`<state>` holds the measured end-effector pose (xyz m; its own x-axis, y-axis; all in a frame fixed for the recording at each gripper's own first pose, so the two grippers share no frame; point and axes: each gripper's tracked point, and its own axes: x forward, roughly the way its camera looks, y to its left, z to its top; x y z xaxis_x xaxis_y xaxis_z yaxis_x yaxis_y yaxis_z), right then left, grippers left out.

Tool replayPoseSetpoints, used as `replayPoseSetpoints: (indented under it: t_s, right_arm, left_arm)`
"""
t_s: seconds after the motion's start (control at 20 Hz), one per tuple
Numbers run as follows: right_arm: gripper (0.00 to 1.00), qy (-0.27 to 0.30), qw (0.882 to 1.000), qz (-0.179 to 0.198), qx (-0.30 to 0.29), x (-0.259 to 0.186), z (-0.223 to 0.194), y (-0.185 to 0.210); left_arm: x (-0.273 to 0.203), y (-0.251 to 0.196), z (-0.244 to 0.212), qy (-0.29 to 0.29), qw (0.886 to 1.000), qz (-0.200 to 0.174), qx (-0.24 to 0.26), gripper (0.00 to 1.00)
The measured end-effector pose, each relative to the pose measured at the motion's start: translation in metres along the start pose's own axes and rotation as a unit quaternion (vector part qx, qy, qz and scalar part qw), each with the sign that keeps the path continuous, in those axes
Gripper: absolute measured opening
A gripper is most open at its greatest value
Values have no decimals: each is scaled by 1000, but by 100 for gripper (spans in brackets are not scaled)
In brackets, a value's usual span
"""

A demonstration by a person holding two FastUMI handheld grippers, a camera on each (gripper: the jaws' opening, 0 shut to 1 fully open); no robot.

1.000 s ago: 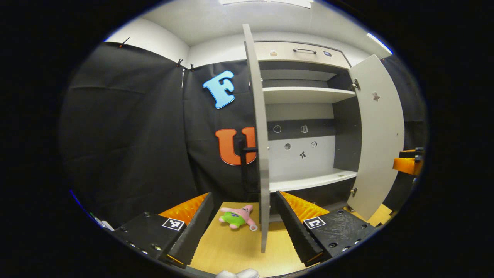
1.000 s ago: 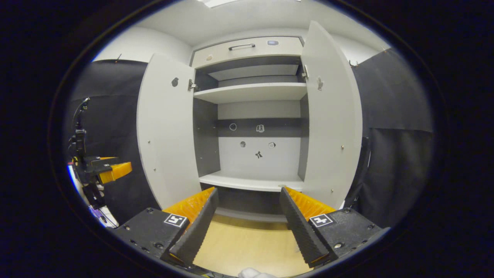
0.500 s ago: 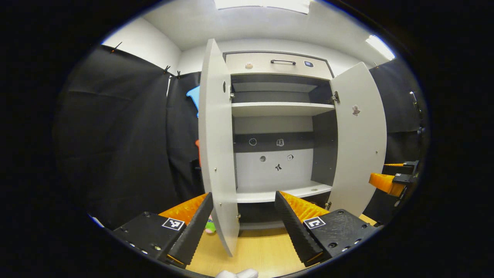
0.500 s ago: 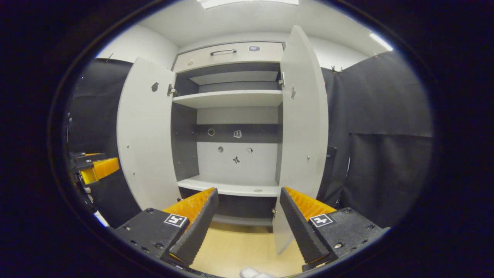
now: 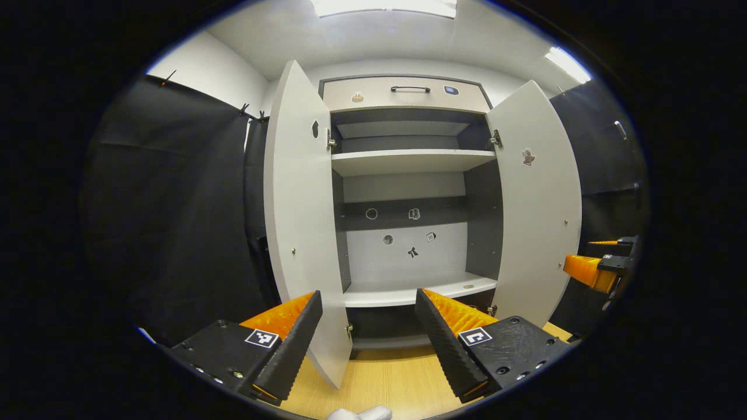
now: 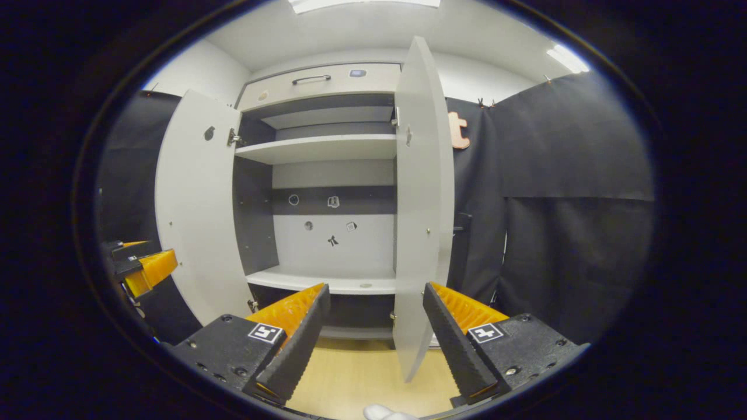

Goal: Open the right door of the double-door shoe cabinet with the right hand, and open the left door with the left hand.

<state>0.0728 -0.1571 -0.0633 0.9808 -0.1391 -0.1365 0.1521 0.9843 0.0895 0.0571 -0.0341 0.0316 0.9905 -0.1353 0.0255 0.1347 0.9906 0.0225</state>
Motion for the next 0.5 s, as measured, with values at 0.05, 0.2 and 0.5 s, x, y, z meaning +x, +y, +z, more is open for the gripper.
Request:
replayPoseSetpoints:
  t_s: [0.05, 0.2, 0.5]
  right_arm:
    - [100, 1, 1000, -3, -1, 0, -1, -2]
    - [100, -2, 1000, -12, -7, -1, -1, -4]
    - [99, -10, 1000, -18, -8, -5, 3, -2]
  left_arm:
    - [0, -2, -3, 2, 1000, -1, 0, 96]
    - [1, 0, -8, 6, 1000, 2, 4, 96]
    - [2, 6, -16, 14, 1000, 0, 1, 96]
